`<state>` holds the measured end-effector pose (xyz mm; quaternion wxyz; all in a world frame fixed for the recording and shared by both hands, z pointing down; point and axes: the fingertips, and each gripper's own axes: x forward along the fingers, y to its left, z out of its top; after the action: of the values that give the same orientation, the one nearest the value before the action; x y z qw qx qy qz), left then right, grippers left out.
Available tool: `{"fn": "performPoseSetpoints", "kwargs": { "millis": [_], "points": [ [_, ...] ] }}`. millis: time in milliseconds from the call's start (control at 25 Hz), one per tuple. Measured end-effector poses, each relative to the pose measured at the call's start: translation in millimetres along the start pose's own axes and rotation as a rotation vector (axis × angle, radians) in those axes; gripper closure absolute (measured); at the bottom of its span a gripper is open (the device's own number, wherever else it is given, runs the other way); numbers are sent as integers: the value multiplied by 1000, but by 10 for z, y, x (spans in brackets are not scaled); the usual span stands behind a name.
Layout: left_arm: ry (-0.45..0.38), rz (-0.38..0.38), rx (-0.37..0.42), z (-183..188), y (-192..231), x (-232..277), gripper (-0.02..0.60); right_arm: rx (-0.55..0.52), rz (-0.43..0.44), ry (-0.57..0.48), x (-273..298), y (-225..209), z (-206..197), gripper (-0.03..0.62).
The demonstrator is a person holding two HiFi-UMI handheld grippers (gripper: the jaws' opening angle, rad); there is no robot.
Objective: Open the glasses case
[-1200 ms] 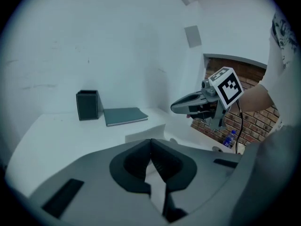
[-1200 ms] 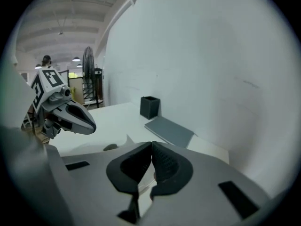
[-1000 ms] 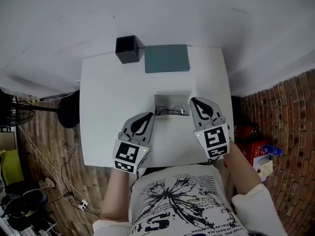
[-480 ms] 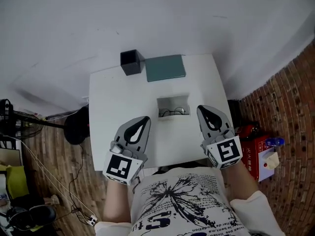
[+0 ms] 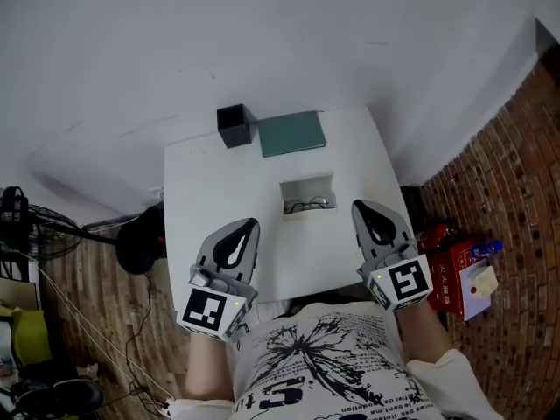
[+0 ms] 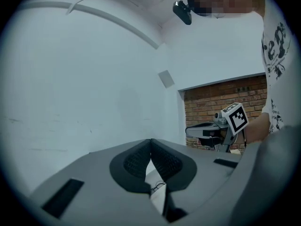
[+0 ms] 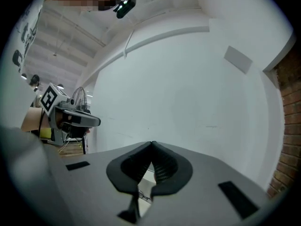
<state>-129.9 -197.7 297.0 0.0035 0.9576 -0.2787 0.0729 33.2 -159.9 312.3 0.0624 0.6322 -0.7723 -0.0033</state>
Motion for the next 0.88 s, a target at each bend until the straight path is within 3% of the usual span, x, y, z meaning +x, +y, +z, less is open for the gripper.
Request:
{"fn": "performPoseSetpoints", "kwargs": {
  "millis": [400, 880],
  "points": [
    [2, 17, -5, 2, 16, -133, 568, -33, 29, -10, -30, 195, 83, 582],
    [13, 8, 1, 4, -15, -124, 568, -43, -3, -15, -37, 154, 94, 583]
  ]
}}
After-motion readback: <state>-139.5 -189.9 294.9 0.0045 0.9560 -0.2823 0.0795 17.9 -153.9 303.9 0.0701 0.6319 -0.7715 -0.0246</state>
